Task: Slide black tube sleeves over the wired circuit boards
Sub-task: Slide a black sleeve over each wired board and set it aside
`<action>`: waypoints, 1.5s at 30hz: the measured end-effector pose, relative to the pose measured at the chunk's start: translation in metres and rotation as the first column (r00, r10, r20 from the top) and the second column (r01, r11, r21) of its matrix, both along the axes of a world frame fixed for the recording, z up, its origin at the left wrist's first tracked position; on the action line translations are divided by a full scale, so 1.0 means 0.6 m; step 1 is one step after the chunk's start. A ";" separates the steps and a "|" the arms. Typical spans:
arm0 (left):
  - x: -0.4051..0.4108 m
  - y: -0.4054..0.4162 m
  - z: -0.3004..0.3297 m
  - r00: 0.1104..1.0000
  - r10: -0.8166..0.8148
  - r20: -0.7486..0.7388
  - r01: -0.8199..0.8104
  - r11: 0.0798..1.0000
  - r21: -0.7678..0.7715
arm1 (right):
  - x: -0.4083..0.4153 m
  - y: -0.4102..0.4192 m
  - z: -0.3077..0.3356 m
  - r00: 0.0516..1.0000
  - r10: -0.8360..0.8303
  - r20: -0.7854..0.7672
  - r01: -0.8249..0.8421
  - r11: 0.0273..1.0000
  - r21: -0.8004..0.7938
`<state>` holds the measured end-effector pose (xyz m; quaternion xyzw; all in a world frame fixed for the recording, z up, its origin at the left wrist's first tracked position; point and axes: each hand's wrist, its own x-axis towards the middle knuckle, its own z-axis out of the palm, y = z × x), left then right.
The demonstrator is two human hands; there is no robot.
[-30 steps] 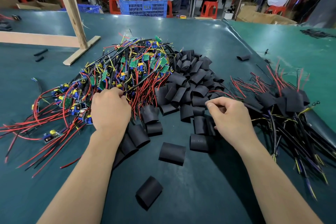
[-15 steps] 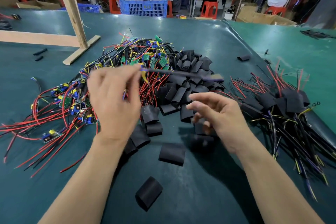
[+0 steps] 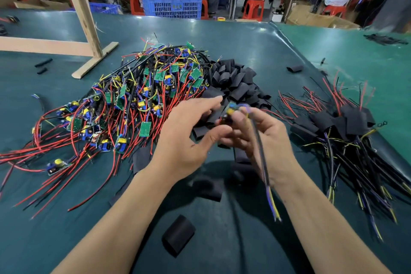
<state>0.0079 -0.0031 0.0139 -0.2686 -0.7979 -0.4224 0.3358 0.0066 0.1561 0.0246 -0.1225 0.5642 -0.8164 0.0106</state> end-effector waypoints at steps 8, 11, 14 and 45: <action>-0.006 -0.013 -0.003 0.998 0.057 0.009 -0.056 0.996 -0.065 | -0.007 0.029 0.020 0.978 -0.077 0.194 0.097 0.991 -0.097; -0.011 -0.023 -0.001 0.992 0.123 -0.017 -0.123 0.992 -0.041 | -0.007 0.036 0.025 0.976 -0.107 0.192 0.113 0.993 -0.025; -0.016 -0.036 0.002 0.989 0.146 0.032 -0.146 0.989 -0.001 | -0.009 0.044 0.026 0.972 -0.142 0.190 0.153 0.987 -0.047; -0.008 -0.087 0.015 0.920 0.240 0.309 -0.106 0.913 -0.393 | -0.026 0.094 0.031 0.936 -0.198 0.290 0.275 0.927 -0.254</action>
